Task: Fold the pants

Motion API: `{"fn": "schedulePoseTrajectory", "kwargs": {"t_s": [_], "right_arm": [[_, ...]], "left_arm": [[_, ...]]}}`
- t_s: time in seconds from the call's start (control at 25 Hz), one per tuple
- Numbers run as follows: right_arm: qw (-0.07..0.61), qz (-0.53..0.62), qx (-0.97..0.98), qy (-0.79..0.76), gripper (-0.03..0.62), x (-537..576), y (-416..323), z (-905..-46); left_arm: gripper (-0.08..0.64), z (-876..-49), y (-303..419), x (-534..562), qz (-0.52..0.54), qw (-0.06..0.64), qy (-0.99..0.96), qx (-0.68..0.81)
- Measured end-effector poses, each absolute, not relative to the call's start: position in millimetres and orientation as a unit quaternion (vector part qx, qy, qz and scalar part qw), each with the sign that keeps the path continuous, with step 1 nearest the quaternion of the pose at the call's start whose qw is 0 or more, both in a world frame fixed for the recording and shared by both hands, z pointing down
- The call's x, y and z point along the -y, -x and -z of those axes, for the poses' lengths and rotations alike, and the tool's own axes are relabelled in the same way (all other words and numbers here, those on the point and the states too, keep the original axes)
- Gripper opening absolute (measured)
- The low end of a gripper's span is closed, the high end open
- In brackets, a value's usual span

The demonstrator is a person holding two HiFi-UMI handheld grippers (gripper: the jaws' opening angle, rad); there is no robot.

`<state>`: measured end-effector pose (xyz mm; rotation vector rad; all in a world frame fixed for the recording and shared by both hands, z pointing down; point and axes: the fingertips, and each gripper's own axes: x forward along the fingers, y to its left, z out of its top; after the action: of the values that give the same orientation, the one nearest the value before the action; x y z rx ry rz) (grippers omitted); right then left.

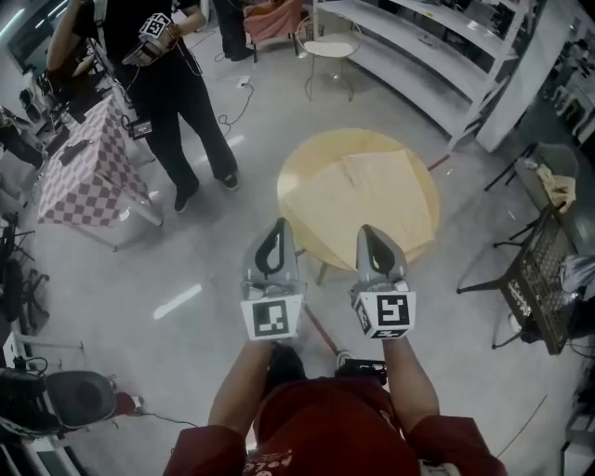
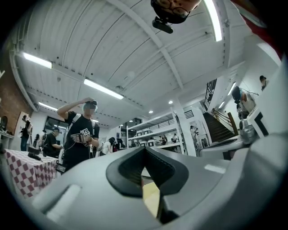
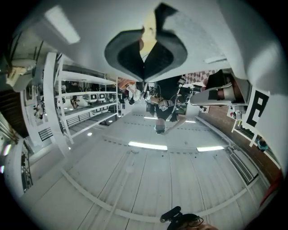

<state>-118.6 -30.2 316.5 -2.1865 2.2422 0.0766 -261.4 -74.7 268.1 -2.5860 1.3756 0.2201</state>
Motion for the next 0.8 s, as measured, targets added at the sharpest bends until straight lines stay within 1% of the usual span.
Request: {"fn": "schedulePoseTrajectory", "kwargs": {"t_s": [0.36,0.56,0.8], "right_arm": [[-0.012,-0.021,-0.646,0.763,0.0,61,157,-320],[-0.018,-0.019,-0.604,0.797,0.0,55,159,-324],[-0.019,-0.007,-0.564,0.826,0.0,49,144,-334]], "left_arm": [[0.006,-277,288,134,-0.068,0.092,0.922,-0.37],[0.006,-283,285,147,-0.072,0.089,0.939,-0.325],[0.006,-296,269,156,-0.066,0.082,0.953,-0.283]]}}
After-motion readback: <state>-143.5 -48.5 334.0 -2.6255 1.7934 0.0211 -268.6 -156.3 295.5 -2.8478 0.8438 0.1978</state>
